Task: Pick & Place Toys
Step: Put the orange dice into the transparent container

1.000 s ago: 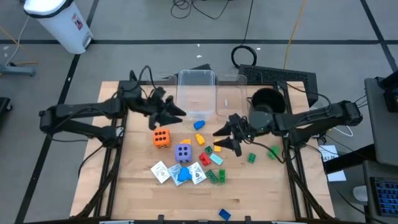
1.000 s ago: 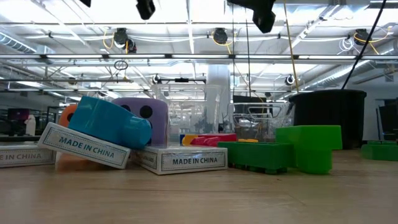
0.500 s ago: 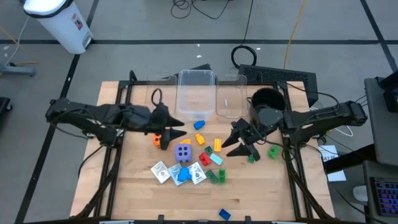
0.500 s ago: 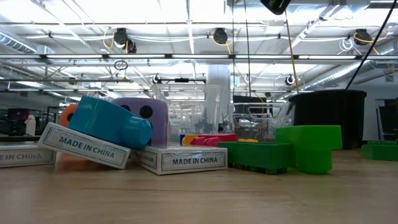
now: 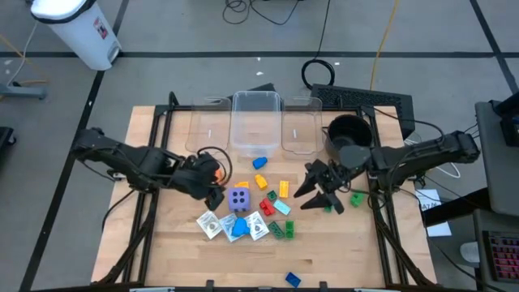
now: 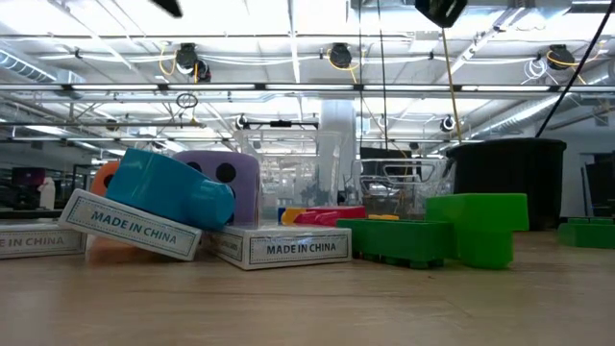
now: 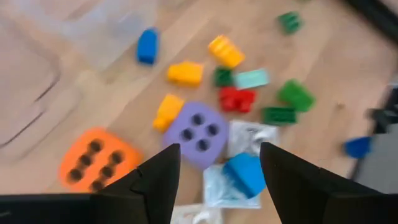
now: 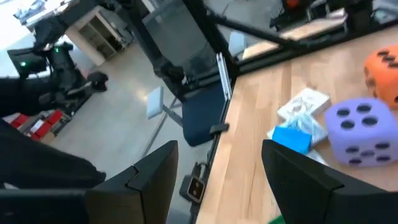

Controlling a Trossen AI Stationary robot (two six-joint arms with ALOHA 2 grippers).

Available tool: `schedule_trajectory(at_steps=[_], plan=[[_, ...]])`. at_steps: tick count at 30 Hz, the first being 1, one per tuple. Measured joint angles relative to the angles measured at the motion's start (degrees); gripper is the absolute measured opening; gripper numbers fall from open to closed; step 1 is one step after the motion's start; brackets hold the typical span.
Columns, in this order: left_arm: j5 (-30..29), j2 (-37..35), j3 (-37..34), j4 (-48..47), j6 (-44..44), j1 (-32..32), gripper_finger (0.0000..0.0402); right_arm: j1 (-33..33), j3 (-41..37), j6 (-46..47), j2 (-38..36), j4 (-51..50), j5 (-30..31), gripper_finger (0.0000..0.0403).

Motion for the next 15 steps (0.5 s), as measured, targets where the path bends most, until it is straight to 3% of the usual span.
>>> schedule_trajectory(at_steps=[7, 15], plan=[[0.0, 1.9, 0.0, -9.0, -5.5, 2.8, 0.0227, 1.1, -6.5, 3.0, 0.0, 2.6, 0.1, 0.0226], [0.0, 1.9, 0.0, -9.9, -2.0, 6.2, 0.0227, -0.6, -13.7, 11.4, 0.0, 21.2, 0.2, 0.0226]])
